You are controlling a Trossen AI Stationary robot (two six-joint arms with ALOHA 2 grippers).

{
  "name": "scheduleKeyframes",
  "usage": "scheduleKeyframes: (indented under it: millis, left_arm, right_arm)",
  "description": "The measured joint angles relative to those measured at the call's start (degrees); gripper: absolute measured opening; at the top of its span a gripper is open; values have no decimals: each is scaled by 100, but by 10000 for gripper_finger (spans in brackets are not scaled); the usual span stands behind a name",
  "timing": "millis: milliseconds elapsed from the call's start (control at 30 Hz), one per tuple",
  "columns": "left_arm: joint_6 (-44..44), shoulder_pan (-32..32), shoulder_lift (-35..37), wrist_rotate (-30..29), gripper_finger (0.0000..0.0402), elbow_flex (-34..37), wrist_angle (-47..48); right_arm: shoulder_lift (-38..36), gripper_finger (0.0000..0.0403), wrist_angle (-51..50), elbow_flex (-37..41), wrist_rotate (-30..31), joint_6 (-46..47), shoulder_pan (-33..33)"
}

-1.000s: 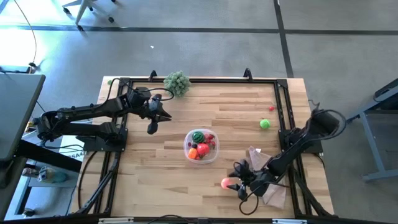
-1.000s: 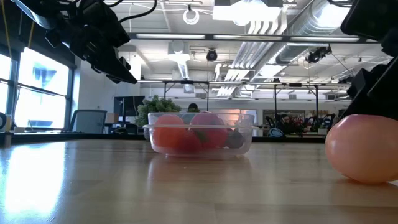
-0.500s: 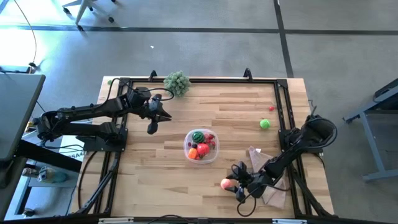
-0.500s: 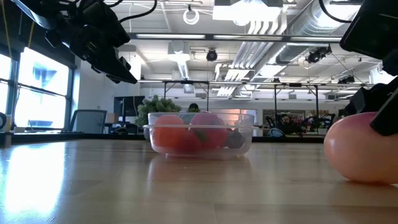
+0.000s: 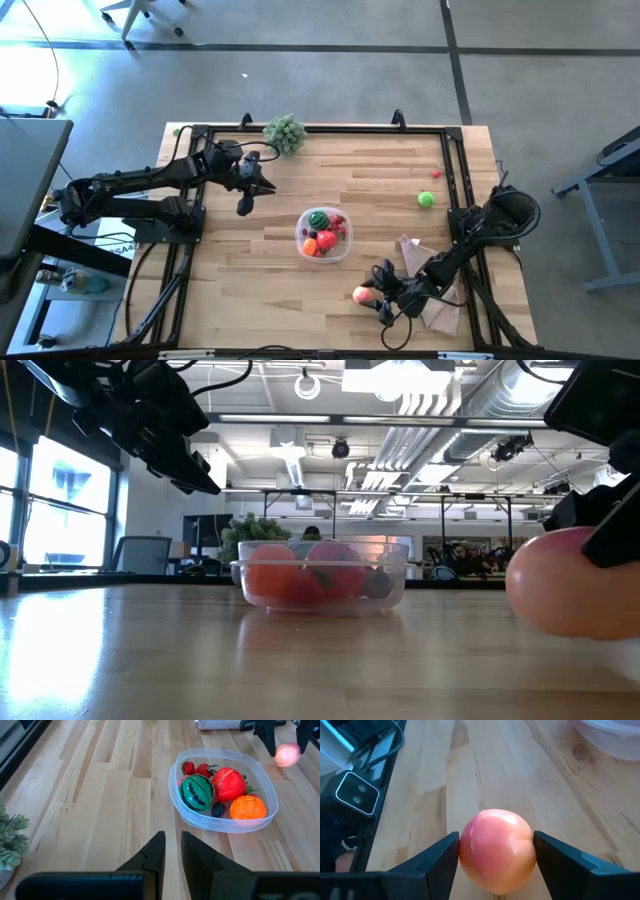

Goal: Pick and placing Produce into tupperware
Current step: Put the peach into the transparent container

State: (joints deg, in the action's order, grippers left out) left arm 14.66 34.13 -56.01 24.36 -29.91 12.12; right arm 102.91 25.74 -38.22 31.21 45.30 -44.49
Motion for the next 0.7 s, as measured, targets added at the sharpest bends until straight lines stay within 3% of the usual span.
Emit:
scheduleKeyframes:
  millis: [700]
  left_arm:
    - [0,-1,2,0,51,0,0]
  right_arm:
    - [-2,273,-414,0,-446,249,376]
